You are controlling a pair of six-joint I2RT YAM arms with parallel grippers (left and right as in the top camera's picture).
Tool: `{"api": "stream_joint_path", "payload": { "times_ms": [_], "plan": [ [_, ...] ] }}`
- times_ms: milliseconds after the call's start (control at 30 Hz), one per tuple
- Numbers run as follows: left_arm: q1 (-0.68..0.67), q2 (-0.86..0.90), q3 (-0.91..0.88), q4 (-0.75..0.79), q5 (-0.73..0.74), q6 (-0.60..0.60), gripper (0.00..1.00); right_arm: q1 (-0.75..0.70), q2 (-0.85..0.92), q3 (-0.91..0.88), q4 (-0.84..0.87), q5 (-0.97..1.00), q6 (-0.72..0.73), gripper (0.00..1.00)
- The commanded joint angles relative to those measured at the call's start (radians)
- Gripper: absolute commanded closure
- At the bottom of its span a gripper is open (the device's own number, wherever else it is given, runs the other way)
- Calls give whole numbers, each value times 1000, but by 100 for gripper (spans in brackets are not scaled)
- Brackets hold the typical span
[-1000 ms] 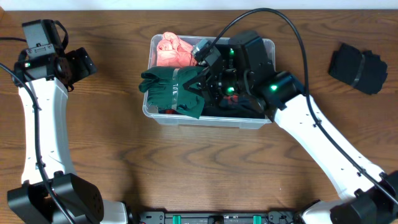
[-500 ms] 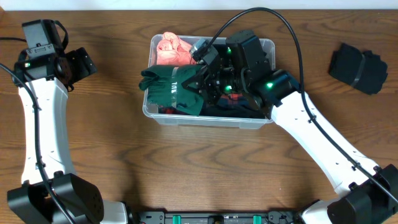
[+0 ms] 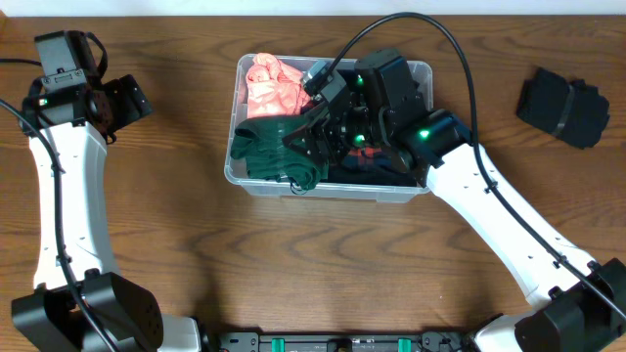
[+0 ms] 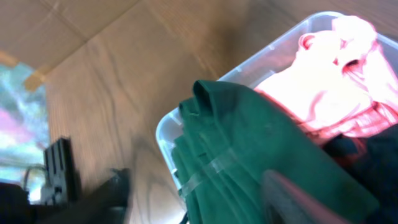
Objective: Pack container
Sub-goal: 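Lower the green garment into the bin's lower-left area and press it flat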
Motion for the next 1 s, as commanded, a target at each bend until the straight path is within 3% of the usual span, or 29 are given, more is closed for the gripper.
{"api": "stream_joint_path", "payload": {
  "times_ms": [0, 67, 100, 500, 767, 967],
  "plan": [
    [3, -1, 0, 0, -8, -9, 2, 2, 6, 24, 15, 78, -7, 69],
    [3, -1, 0, 0, -8, -9, 2, 5, 6, 23, 26, 122, -2, 93],
    [3, -1, 0, 0, -8, -9, 2, 8, 11, 23, 31, 143, 8, 99],
    [3, -1, 0, 0, -8, -9, 2, 35, 256, 23, 119, 157, 73, 99],
    [3, -1, 0, 0, -8, -9, 2, 37, 432, 23, 76, 154, 102, 99],
    [3, -1, 0, 0, -8, -9, 2, 37, 443, 24, 85, 138, 102, 99]
  ]
}}
